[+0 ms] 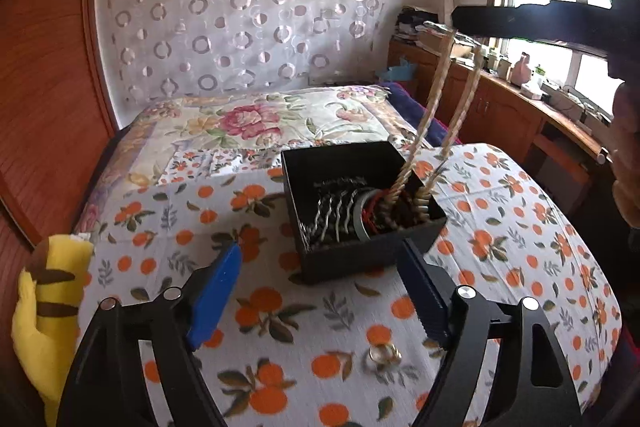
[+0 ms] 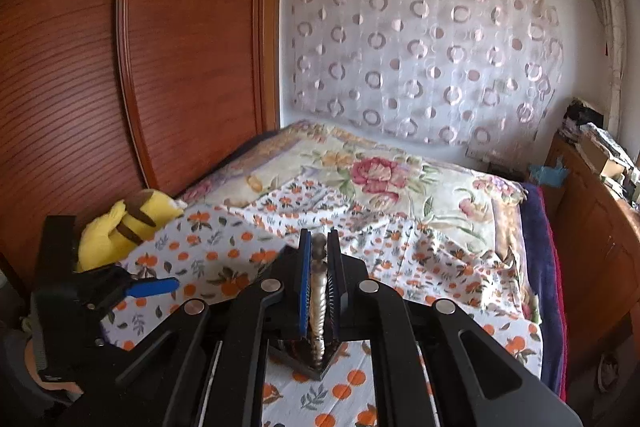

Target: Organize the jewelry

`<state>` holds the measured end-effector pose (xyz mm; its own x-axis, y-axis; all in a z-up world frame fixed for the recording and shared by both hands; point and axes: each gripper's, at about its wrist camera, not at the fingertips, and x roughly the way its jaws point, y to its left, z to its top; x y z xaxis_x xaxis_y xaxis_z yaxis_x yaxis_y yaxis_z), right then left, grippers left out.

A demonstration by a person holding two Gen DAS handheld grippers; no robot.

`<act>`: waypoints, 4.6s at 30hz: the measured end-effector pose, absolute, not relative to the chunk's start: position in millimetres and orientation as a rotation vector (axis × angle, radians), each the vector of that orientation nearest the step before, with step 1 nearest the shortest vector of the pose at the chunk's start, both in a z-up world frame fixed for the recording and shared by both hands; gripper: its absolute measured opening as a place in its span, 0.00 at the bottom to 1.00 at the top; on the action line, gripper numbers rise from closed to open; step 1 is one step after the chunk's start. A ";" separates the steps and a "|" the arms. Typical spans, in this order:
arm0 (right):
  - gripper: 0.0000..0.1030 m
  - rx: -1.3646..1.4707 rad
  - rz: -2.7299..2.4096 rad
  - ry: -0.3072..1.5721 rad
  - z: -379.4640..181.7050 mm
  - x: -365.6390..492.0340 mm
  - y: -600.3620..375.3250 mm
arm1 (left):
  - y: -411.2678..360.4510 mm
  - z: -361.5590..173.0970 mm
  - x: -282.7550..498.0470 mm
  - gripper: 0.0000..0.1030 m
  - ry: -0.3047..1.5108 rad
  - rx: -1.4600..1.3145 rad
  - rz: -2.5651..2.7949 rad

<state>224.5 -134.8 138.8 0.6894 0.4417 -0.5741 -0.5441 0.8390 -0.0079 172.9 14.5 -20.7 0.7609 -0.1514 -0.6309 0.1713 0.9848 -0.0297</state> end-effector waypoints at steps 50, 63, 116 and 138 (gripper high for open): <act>0.15 -0.299 0.635 0.873 -16.6 131.6 -169.8 | -30.1 -96.1 148.7 0.49 0.888 0.139 -0.276; 0.15 -0.287 0.628 0.876 -21.3 130.5 -173.9 | -35.3 -94.8 151.6 0.23 0.878 0.157 -0.269; 0.16 -0.138 0.635 0.736 23.5 229.1 -160.7 | -4.9 -30.1 237.6 0.36 0.727 0.033 -0.226; 0.87 -0.035 0.462 0.594 62.8 132.1 -197.2 | -0.7 -2.2 139.1 0.93 0.629 0.000 -0.133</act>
<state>132.1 -197.2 62.8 0.7297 0.4099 -0.5473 -0.4297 0.8975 0.0992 139.1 -0.7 -2.2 0.8003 -0.1237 -0.5867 0.1240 0.9915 -0.0399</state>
